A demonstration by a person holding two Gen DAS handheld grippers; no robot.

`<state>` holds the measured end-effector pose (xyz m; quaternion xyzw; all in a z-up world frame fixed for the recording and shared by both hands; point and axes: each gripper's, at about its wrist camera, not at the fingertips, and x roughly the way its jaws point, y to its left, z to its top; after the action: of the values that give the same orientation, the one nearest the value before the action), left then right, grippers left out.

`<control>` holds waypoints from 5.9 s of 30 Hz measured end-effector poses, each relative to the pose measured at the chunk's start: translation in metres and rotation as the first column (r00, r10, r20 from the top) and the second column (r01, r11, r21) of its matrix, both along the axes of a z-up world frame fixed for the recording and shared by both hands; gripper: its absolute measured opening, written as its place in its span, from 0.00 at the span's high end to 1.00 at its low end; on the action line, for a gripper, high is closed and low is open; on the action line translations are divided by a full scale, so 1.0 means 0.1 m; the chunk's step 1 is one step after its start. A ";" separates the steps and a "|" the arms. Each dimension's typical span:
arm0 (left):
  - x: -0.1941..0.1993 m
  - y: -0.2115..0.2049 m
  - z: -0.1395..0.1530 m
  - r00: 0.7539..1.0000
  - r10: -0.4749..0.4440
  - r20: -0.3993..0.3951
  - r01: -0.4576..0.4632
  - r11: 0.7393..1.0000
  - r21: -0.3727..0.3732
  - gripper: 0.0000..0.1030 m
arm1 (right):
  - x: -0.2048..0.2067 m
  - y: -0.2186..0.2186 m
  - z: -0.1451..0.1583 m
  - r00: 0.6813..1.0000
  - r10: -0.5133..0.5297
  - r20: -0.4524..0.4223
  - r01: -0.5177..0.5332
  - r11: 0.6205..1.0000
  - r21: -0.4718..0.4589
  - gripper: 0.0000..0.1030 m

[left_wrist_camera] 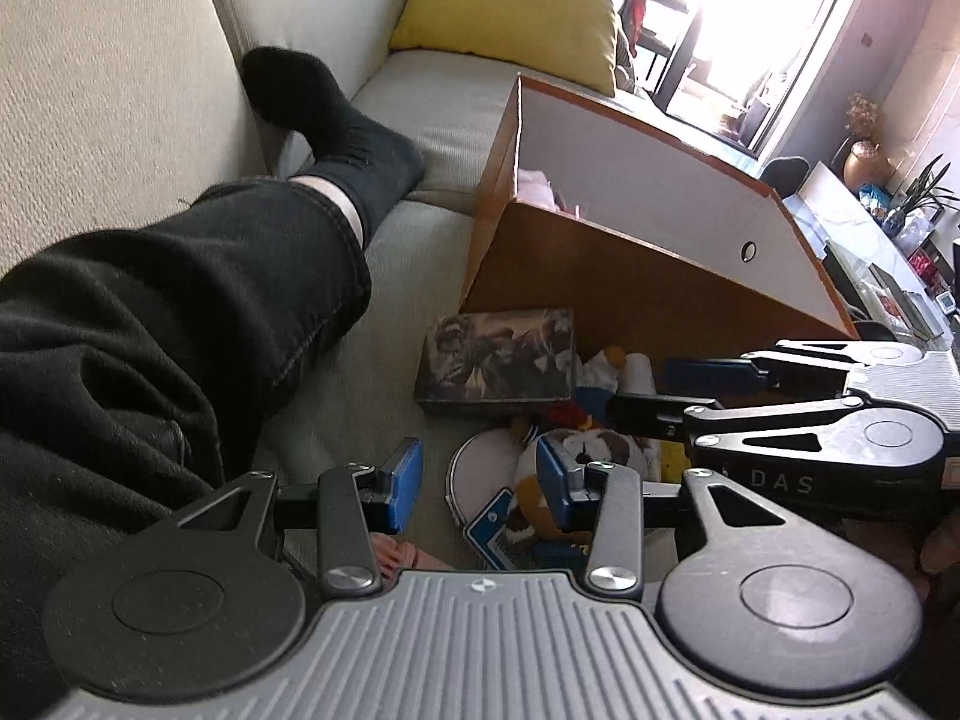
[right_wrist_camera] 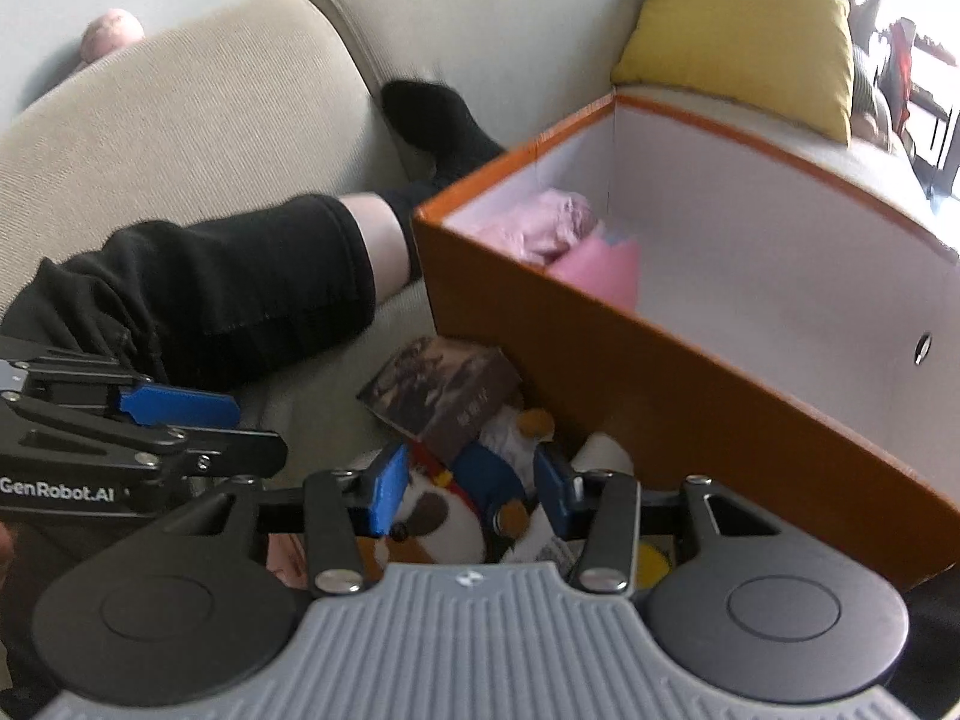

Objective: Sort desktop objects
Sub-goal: 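Reach both tools toward the dark brown card box on the pile, then close the left tool on the dark brown PHOTO CARD box, then grasp the plush dog toy with the right tool while the left tool holds the card box, then lift and carry the plush toy and card box over the orange box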

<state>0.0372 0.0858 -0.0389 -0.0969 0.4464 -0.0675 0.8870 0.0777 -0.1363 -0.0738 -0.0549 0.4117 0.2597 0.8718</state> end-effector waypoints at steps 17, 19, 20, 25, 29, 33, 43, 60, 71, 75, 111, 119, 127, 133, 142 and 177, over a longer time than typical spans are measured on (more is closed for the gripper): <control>0.06 -0.05 -0.16 0.999 -0.017 -0.046 0.017 1.000 -0.002 0.53 | 0.09 0.04 -0.14 0.996 0.028 -0.088 -0.025 0.999 0.035 0.90; 0.09 -0.08 -0.15 0.999 -0.030 -0.037 0.030 1.000 0.003 0.53 | 0.12 -0.01 -0.10 0.996 0.011 -0.092 -0.007 0.999 0.048 0.88; 0.11 -0.10 -0.14 0.999 -0.038 -0.033 0.038 0.999 0.004 0.53 | 0.14 -0.04 -0.08 0.996 -0.001 -0.087 0.005 0.999 0.052 0.86; 0.22 -0.19 -0.13 0.999 -0.041 -0.021 0.040 0.999 -0.007 0.53 | 0.31 -0.10 -0.01 0.994 -0.029 -0.109 0.040 0.994 0.097 0.85; 0.28 -0.26 -0.13 0.998 -0.061 -0.014 0.062 0.997 0.040 0.53 | 0.42 -0.01 -0.02 0.990 -0.020 -0.137 0.038 0.991 0.129 0.63; 0.35 -0.25 -0.15 0.998 -0.053 -0.028 0.054 0.997 0.054 0.53 | 0.55 0.05 -0.11 0.982 -0.030 -0.187 0.055 0.990 0.131 0.63; 0.41 -0.05 -0.08 0.997 0.041 -0.072 -0.039 0.999 0.038 0.53 | 0.68 0.08 -0.22 0.974 -0.024 -0.226 0.058 0.988 0.146 0.68; 0.49 0.23 -0.11 0.971 0.138 -0.194 -0.179 0.961 -0.212 0.52 | 0.09 0.39 -0.06 0.949 0.306 -0.075 -0.302 0.952 0.055 0.75; 0.55 0.24 -0.25 0.948 0.160 -0.274 -0.216 0.958 -0.188 0.50 | 0.09 0.34 -0.05 0.944 0.315 -0.098 -0.310 0.949 0.063 0.71; 0.51 0.22 -0.24 0.952 0.160 -0.262 -0.198 0.972 -0.129 0.70 | 0.07 0.01 0.03 0.965 0.236 -0.113 -0.225 0.969 0.098 0.67; 0.32 0.10 -0.09 0.985 0.094 -0.144 -0.105 0.991 -0.077 0.76 | -0.05 0.31 0.13 0.965 0.262 -0.001 -0.261 0.963 -0.072 0.90; 0.34 0.23 -0.15 0.979 0.121 -0.167 -0.139 0.985 -0.103 0.76 | 0.11 0.18 0.15 0.931 0.350 0.101 -0.356 0.932 0.059 0.90; 0.43 0.10 -0.23 0.985 0.028 -0.171 -0.059 0.982 -0.182 0.76 | 0.16 0.13 -0.09 0.954 0.299 0.027 -0.300 0.953 0.043 0.95; 0.43 0.03 -0.25 0.985 0.013 -0.171 -0.041 0.986 -0.162 0.76 | 0.03 -0.01 0.00 0.987 0.155 -0.047 -0.157 0.987 -0.027 0.78; 0.39 -0.06 -0.24 0.986 -0.014 -0.163 -0.018 0.981 -0.195 0.76 | -0.20 0.16 -0.15 0.989 0.094 -0.111 -0.109 0.984 -0.141 0.53; 0.35 -0.27 0.04 0.998 -0.033 -0.047 0.025 0.986 -0.164 0.76 | 0.15 -0.52 0.05 0.952 -0.112 -0.284 0.169 0.968 0.187 0.53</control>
<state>0.0718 0.0591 -0.0345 -0.1645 0.4628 -0.1142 0.8636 0.0928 -0.1883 -0.0692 0.1028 0.5005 0.2436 0.8244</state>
